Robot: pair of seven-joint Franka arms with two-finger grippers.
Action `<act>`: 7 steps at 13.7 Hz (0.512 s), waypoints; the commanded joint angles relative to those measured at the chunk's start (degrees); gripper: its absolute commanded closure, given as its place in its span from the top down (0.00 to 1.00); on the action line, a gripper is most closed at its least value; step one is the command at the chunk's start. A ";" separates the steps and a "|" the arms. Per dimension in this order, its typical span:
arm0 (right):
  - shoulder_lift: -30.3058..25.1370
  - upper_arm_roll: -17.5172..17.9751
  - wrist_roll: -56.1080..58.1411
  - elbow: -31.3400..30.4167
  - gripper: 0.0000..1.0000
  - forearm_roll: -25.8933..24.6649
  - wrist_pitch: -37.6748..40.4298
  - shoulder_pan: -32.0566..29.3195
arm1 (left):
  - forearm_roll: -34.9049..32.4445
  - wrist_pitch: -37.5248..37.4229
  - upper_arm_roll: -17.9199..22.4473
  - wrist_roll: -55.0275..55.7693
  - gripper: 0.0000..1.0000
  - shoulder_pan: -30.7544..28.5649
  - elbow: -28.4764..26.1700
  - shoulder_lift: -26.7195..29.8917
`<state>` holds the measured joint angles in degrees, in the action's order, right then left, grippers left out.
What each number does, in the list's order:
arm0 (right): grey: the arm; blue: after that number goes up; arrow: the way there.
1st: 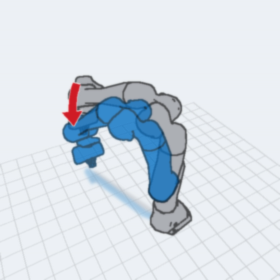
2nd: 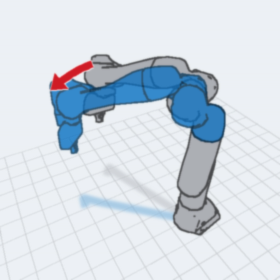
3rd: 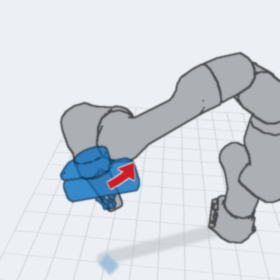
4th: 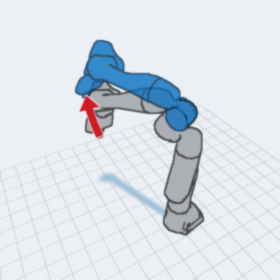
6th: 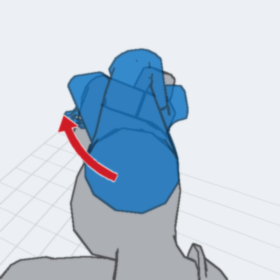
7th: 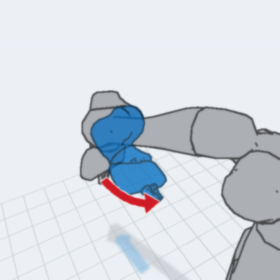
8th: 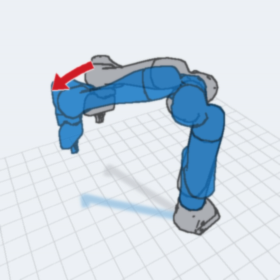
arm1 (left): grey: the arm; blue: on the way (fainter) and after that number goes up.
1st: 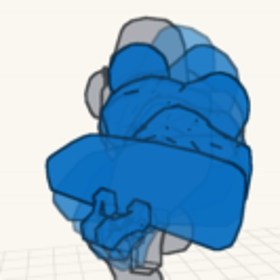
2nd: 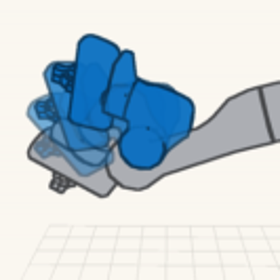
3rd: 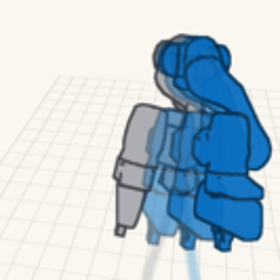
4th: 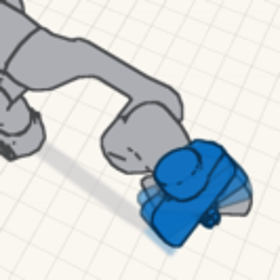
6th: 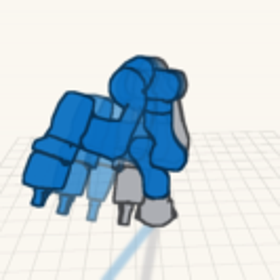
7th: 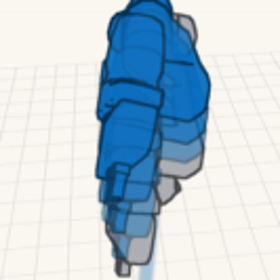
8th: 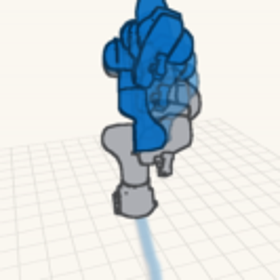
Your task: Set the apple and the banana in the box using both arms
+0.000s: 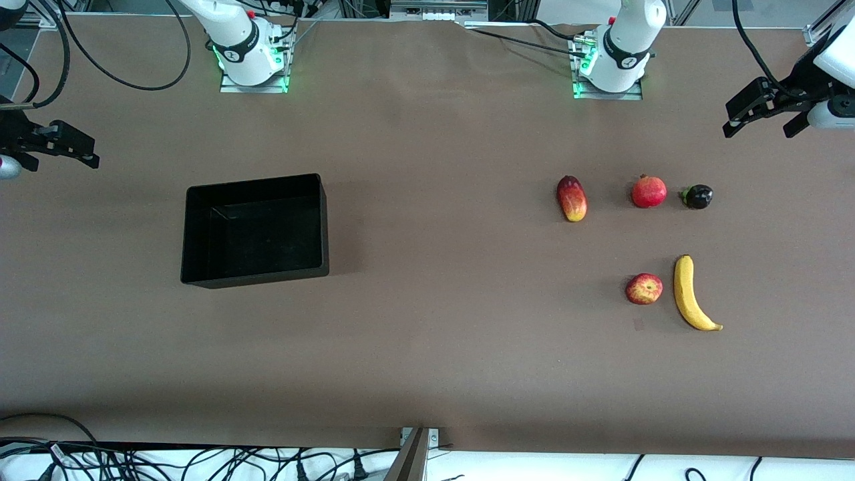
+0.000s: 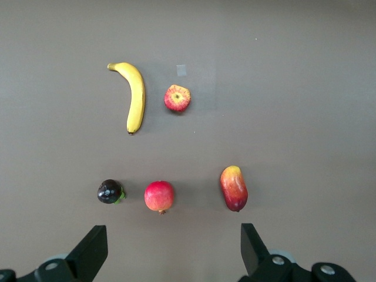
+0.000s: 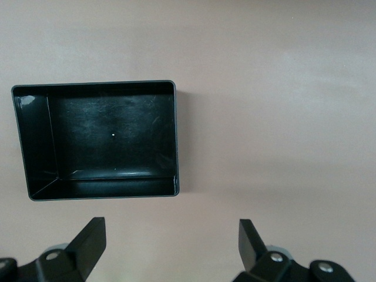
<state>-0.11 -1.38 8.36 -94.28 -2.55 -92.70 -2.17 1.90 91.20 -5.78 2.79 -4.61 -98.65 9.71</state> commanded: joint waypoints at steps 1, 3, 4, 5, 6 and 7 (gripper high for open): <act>0.55 0.06 -1.24 1.56 1.00 -0.96 1.29 0.24 | 1.36 0.12 0.59 0.38 1.00 0.56 -0.40 0.40; 0.55 0.06 -1.07 1.56 1.00 -0.96 1.29 0.32 | 1.36 0.12 0.59 0.47 1.00 0.56 -0.40 0.40; 0.55 0.06 -1.07 1.56 1.00 -0.96 1.29 0.33 | 1.36 0.12 0.59 0.47 1.00 0.56 -0.40 0.39; 0.55 0.06 -0.98 1.56 1.00 -1.05 1.29 0.33 | 1.36 0.21 0.59 0.47 1.00 0.56 -0.40 0.39; 0.55 0.06 -1.07 1.56 1.00 -1.05 1.29 0.33 | 1.36 0.21 0.59 0.47 1.00 0.56 -0.40 0.39; 0.47 0.06 -1.07 1.56 1.00 -1.14 1.29 0.33 | 1.36 0.21 0.59 0.47 1.00 0.56 -0.40 0.39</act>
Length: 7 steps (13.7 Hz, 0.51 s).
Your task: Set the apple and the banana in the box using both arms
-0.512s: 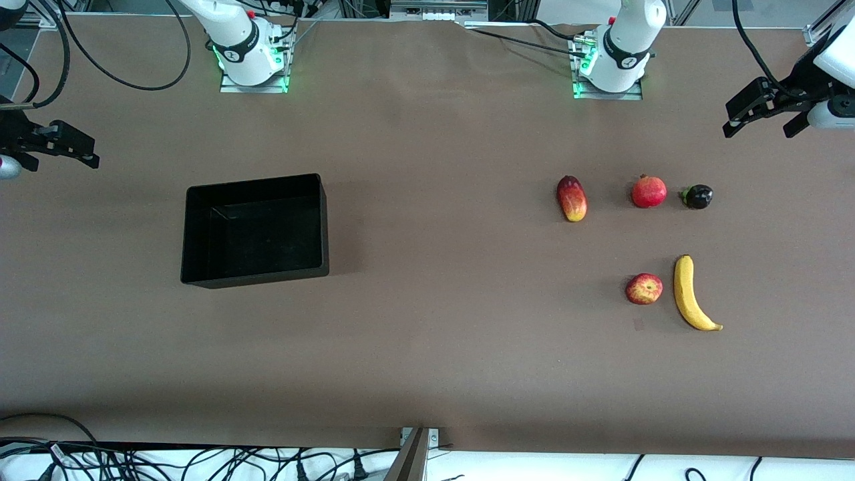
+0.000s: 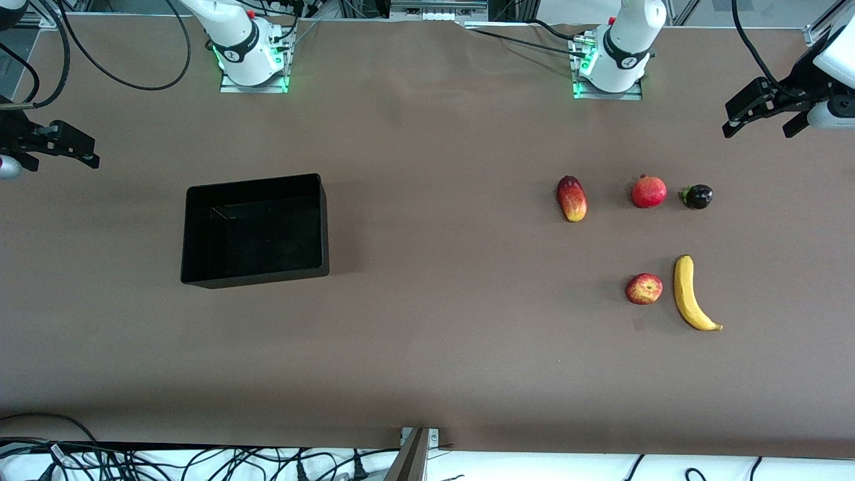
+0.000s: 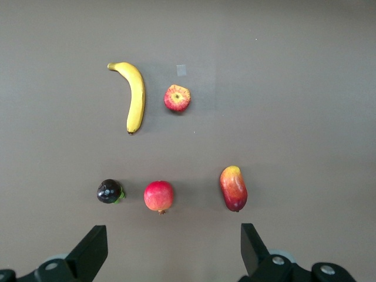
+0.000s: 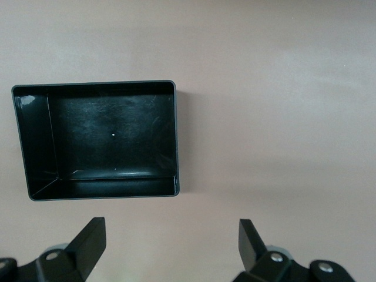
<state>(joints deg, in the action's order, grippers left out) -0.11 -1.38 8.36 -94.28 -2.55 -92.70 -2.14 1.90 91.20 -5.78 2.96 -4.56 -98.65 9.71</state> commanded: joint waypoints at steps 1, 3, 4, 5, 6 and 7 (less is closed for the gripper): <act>0.55 0.06 -1.15 1.56 1.00 -1.14 1.38 0.30 | 1.36 0.21 0.59 0.29 1.00 0.52 -0.40 0.39; 0.64 0.15 -1.24 1.56 1.00 -1.14 1.47 0.30 | 1.36 0.21 0.59 0.38 1.00 0.52 -0.49 0.39; 0.73 0.15 -1.24 1.56 1.00 -1.14 2.08 0.30 | 1.36 0.21 0.59 0.64 1.00 0.60 -0.49 0.39; 0.73 0.15 -1.33 1.56 1.00 -1.14 2.17 0.30 | 1.36 0.21 0.59 0.65 1.00 0.86 -0.49 0.39; 0.82 0.24 -1.24 1.47 1.00 -1.14 2.17 0.30 | 1.36 0.21 0.59 0.65 1.00 0.87 -0.49 0.39; 1.25 0.24 -1.06 1.47 1.00 -0.96 2.61 0.30 | 1.36 0.21 0.59 0.65 1.00 0.87 -0.49 0.39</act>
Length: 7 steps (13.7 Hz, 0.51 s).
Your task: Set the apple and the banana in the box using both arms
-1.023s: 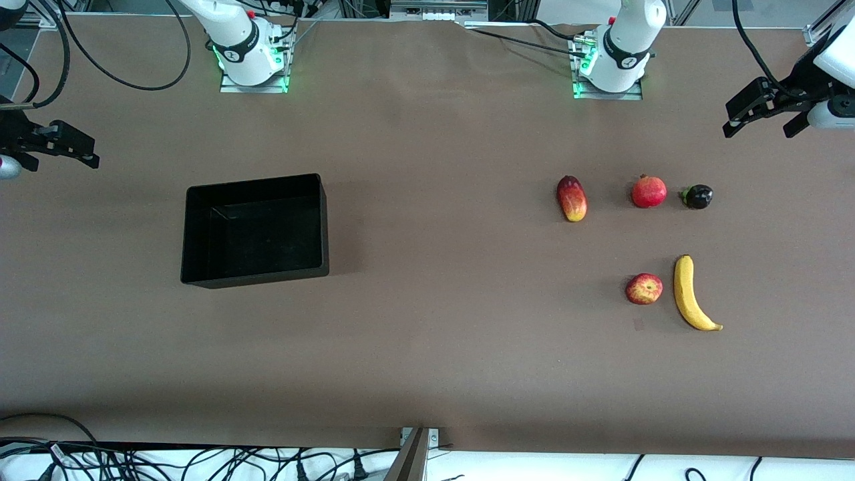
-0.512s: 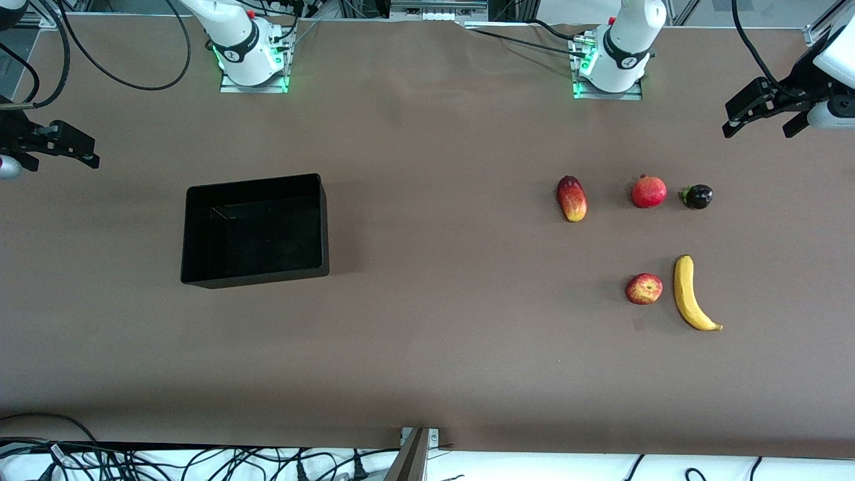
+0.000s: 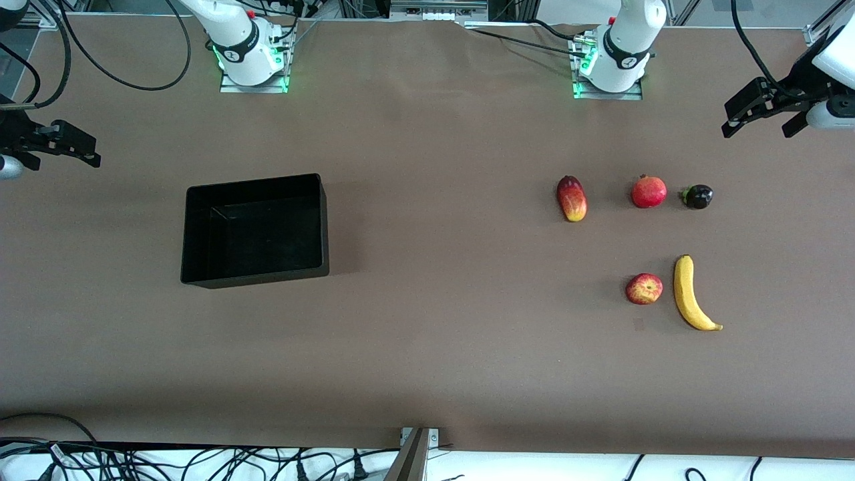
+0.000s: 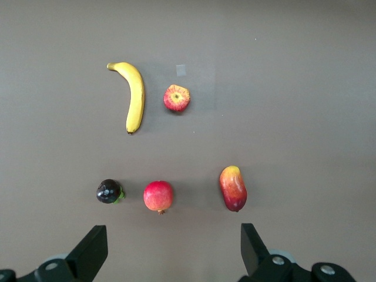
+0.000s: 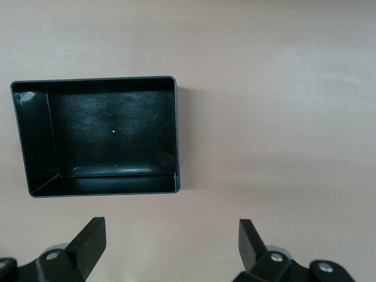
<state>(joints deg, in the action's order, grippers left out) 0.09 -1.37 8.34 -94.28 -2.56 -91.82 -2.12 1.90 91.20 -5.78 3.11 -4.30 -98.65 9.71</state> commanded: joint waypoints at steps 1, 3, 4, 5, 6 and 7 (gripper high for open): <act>1.23 0.22 -1.22 1.47 1.00 -0.70 3.30 0.27 | 1.36 0.21 0.59 0.49 1.00 0.61 -0.49 0.40; 1.41 0.31 -1.84 1.56 1.00 -0.26 4.55 0.27 | 1.36 0.21 0.59 0.58 1.00 0.61 -0.49 0.40; 2.54 0.40 -1.05 1.56 1.00 -0.17 4.11 0.27 | 1.36 0.21 0.59 0.58 1.00 0.61 -0.49 0.40; 3.51 0.49 -0.87 1.64 1.00 -0.26 4.11 0.53 | 1.36 0.21 0.59 0.58 1.00 0.61 -0.49 0.40; 3.52 0.49 -0.78 1.47 1.00 -0.26 4.63 0.89 | 1.36 0.21 0.59 0.58 1.00 0.61 -0.49 0.40; 3.69 0.49 -0.69 0.60 1.00 -0.26 4.37 0.89 | 1.36 0.21 0.59 0.58 1.00 0.69 -0.49 0.40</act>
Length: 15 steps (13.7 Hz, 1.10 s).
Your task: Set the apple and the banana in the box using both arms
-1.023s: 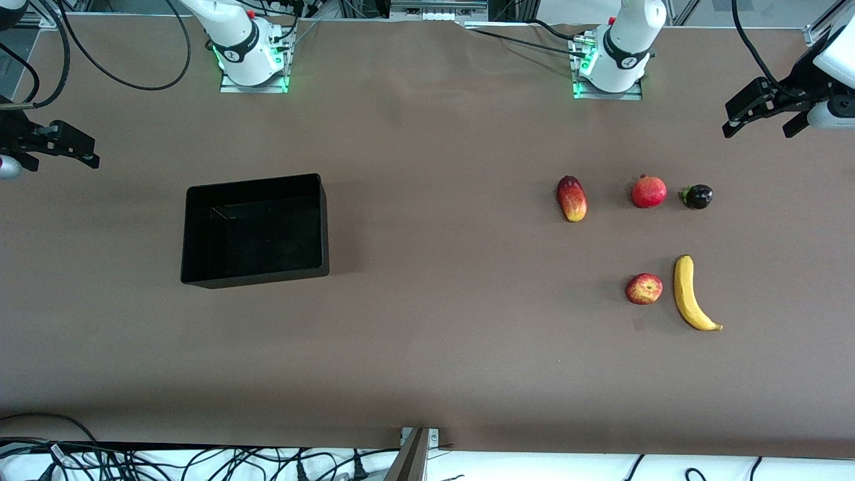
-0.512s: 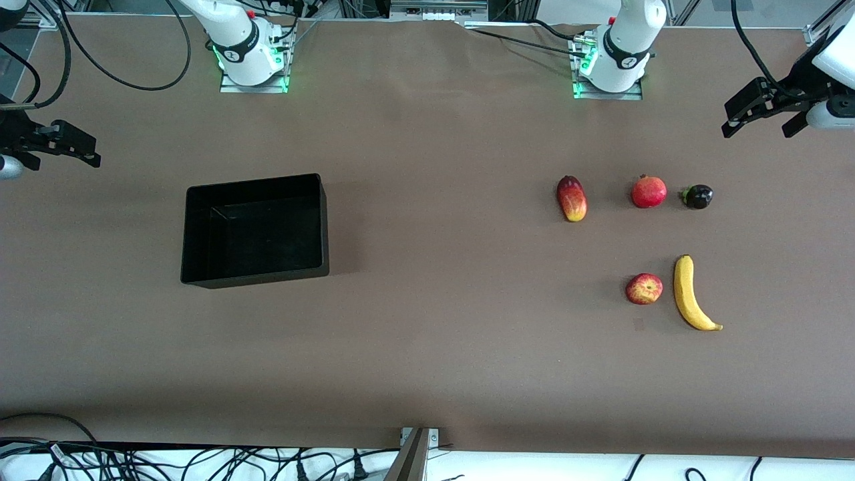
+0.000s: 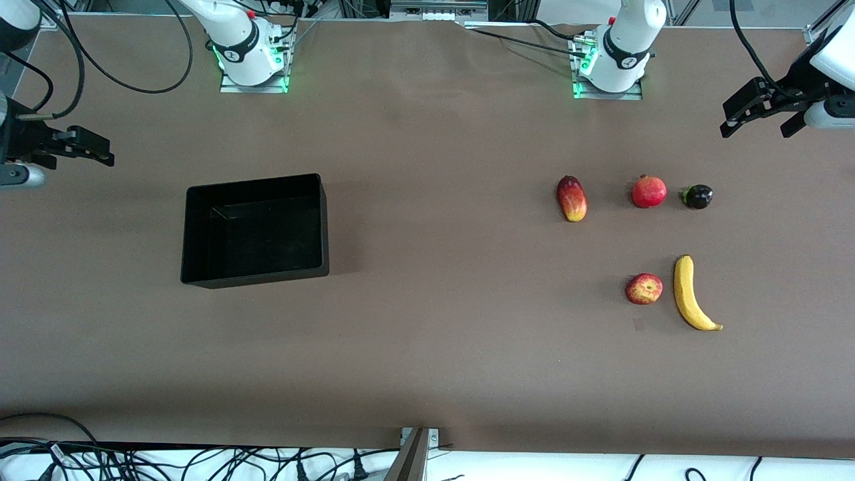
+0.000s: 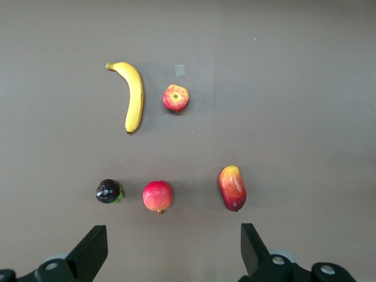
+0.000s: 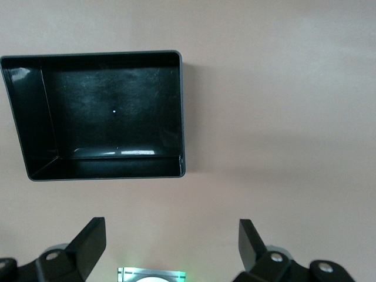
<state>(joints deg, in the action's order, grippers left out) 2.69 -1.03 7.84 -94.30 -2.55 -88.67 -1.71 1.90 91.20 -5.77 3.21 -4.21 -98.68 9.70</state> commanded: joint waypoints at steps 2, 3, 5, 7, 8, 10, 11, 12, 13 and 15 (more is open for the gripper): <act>4.32 -0.03 -0.02 -0.01 1.00 -0.26 -0.52 0.30 | 1.36 0.21 0.59 0.39 1.00 0.60 -0.46 0.41; 5.91 -0.03 -0.02 -0.18 1.00 -0.26 -1.67 0.39 | 1.36 0.21 0.59 0.39 1.00 0.60 -0.46 0.41; 8.11 -0.29 -0.02 -2.89 1.00 -0.35 -5.52 0.21 | 1.36 0.21 0.59 0.48 1.00 0.60 -0.46 0.41; 7.86 -0.29 -0.80 -10.25 1.00 -0.26 -13.50 0.12 | 1.36 0.21 0.59 0.48 1.00 0.60 -0.46 0.32; 7.86 -0.29 -0.90 -13.77 1.00 -0.17 -19.02 0.12 | 1.36 0.29 0.59 0.48 1.00 0.60 -0.46 0.32; 8.65 -0.38 -0.90 -20.28 1.00 -0.17 -30.01 0.04 | 1.36 0.29 0.59 0.39 1.00 0.60 -0.46 0.32; 8.56 -0.47 -0.90 -24.66 1.00 -0.17 -36.33 -0.05 | 1.36 0.29 0.59 0.48 1.00 0.60 -0.55 0.32; 8.48 -0.47 -0.90 -28.62 1.00 -0.17 -42.83 -0.05 | 1.36 0.29 0.59 0.39 1.00 0.60 -0.55 0.32; 8.65 -0.47 -0.90 -31.53 1.00 -0.17 -48.20 -0.05 | 1.36 0.38 0.59 0.39 1.00 0.69 -0.55 0.32; 9.79 -0.47 -0.90 -35.15 1.00 -0.17 -55.44 -0.14 | 1.36 0.38 0.59 0.39 1.00 0.69 -0.55 0.23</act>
<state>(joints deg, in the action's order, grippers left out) 13.36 -1.57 7.57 -124.92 -2.54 -138.06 -1.52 1.90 91.20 -5.77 3.22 -4.12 -98.72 9.56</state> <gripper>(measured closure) 0.000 0.000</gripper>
